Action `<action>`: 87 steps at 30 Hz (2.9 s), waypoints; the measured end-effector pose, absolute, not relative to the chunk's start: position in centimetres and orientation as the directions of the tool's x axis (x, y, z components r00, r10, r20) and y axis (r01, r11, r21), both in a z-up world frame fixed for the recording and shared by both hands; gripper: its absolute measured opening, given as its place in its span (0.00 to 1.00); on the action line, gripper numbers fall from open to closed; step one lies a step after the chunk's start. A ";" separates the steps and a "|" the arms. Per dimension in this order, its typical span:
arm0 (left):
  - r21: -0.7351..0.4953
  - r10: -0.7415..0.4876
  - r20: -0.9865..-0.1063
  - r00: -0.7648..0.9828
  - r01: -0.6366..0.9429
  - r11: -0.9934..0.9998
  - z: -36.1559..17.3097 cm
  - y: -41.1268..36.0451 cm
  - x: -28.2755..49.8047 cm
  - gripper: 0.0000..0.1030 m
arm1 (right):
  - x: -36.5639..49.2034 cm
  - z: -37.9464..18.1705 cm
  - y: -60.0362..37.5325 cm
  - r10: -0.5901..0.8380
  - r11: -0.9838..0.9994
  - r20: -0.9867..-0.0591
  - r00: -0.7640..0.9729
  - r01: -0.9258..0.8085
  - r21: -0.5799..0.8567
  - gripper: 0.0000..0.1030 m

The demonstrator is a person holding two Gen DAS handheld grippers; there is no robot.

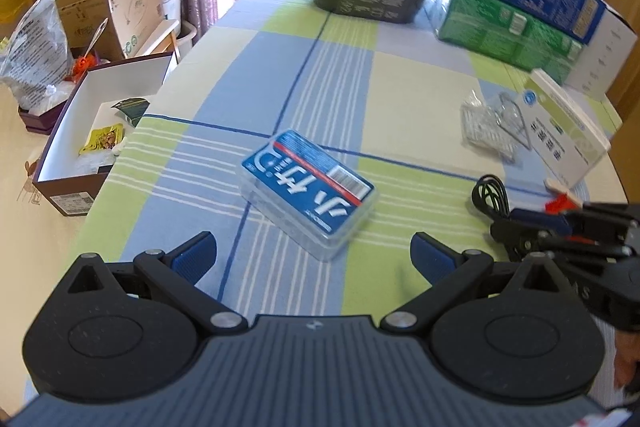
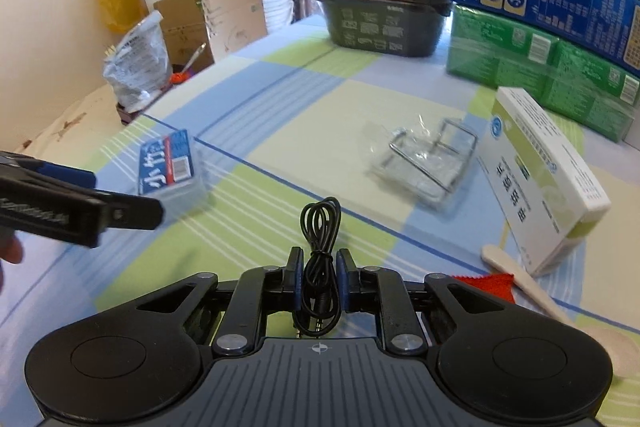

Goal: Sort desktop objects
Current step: 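Grasp the black cable with the right gripper while left grasps the blue toothpick case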

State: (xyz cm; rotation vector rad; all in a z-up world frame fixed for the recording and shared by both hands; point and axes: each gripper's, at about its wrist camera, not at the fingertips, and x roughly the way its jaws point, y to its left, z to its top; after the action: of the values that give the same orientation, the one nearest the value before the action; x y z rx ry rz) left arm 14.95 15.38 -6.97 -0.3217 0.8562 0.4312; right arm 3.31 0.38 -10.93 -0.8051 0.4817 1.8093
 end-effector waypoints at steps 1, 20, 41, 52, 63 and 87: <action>-0.104 0.238 -0.778 0.581 -0.493 0.864 -7.0 15.5 15.1 0.98 | 3.2 -10.9 0.4 0.658 -0.369 -0.718 -0.226 -0.928 -0.046 0.13; -0.115 0.270 -0.772 0.575 -0.544 0.831 -9.4 16.0 19.3 0.83 | 3.4 -11.1 0.7 0.653 -0.366 -0.725 -0.219 -0.929 -0.050 0.13; -0.014 0.153 -0.822 0.549 -0.288 0.958 -8.1 9.7 17.2 0.53 | 5.1 -10.1 -1.7 0.633 -0.296 -0.753 -0.180 -0.955 -0.021 0.13; -0.055 0.076 -0.810 0.581 -0.204 0.977 -7.1 6.6 14.5 0.53 | 6.1 -8.4 -5.3 0.637 -0.252 -0.751 -0.173 -0.968 0.010 0.13; -0.054 0.127 -0.803 0.582 -0.284 0.957 -8.1 7.9 15.4 0.64 | 6.0 -10.2 -4.3 0.598 -0.244 -0.788 -0.145 -0.970 -0.006 0.13; -0.018 0.127 -0.809 0.573 -0.240 0.971 -8.4 7.4 16.3 0.50 | 4.7 -11.3 -4.0 0.607 -0.305 -0.790 -0.085 -0.943 -0.133 0.11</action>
State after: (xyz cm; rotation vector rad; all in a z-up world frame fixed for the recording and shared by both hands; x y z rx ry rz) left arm 16.34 7.35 -8.38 -0.1304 0.9365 0.2156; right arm 4.67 -4.03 -11.27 -0.9333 0.5047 1.6690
